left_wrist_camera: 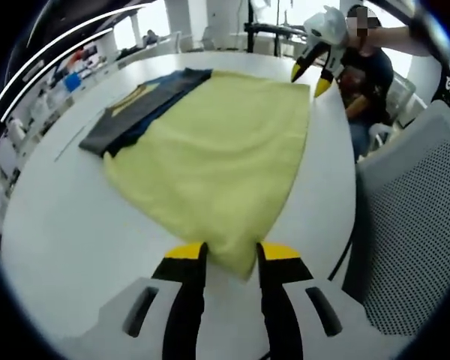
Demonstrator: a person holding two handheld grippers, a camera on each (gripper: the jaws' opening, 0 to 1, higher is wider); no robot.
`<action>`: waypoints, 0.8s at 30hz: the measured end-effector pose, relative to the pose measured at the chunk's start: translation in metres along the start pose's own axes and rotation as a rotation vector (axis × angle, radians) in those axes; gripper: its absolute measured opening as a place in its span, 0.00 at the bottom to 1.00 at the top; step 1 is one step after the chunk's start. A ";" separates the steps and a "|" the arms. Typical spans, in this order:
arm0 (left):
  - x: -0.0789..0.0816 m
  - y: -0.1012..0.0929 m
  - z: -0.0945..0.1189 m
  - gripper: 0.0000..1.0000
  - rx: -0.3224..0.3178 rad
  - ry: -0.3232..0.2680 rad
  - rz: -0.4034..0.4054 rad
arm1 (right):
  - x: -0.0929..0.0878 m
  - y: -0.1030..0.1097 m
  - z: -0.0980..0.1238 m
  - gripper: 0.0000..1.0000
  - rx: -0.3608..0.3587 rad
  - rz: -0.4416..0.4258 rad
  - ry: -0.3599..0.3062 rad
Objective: Fold the garment on the visible template until the final outline fits inside the template.
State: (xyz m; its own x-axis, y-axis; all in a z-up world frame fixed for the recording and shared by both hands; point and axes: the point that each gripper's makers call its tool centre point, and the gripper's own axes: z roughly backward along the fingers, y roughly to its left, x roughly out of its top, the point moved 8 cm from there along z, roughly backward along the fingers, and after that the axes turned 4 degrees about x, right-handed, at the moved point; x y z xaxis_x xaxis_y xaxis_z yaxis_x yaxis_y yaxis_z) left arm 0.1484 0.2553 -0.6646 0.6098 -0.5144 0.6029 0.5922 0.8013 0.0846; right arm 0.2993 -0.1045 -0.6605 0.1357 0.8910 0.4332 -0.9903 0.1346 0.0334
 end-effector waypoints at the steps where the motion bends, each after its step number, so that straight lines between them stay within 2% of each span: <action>1: 0.000 0.001 0.000 0.23 0.000 0.002 -0.003 | 0.000 0.000 0.000 0.35 -0.003 0.004 -0.002; 7: 0.001 0.007 -0.001 0.15 0.002 0.015 0.006 | 0.002 -0.004 0.000 0.24 -0.008 0.004 -0.004; 12: 0.004 0.009 -0.002 0.10 0.012 0.031 0.001 | 0.003 -0.005 -0.001 0.21 -0.006 0.009 0.005; 16: 0.006 0.010 -0.003 0.07 0.010 0.036 0.004 | 0.004 -0.011 -0.001 0.09 -0.027 -0.007 0.004; 20: 0.007 0.010 -0.004 0.02 -0.001 0.040 0.016 | 0.005 -0.012 -0.002 0.03 -0.023 -0.006 0.003; 24: 0.009 0.010 -0.002 0.01 0.003 0.041 0.017 | 0.006 -0.011 -0.001 0.01 -0.026 0.001 0.005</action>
State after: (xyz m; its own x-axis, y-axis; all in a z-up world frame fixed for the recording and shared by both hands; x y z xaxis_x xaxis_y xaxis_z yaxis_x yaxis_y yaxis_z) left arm 0.1608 0.2577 -0.6596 0.6409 -0.5127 0.5713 0.5798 0.8111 0.0774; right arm 0.3113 -0.1002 -0.6592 0.1345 0.8935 0.4285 -0.9894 0.1447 0.0089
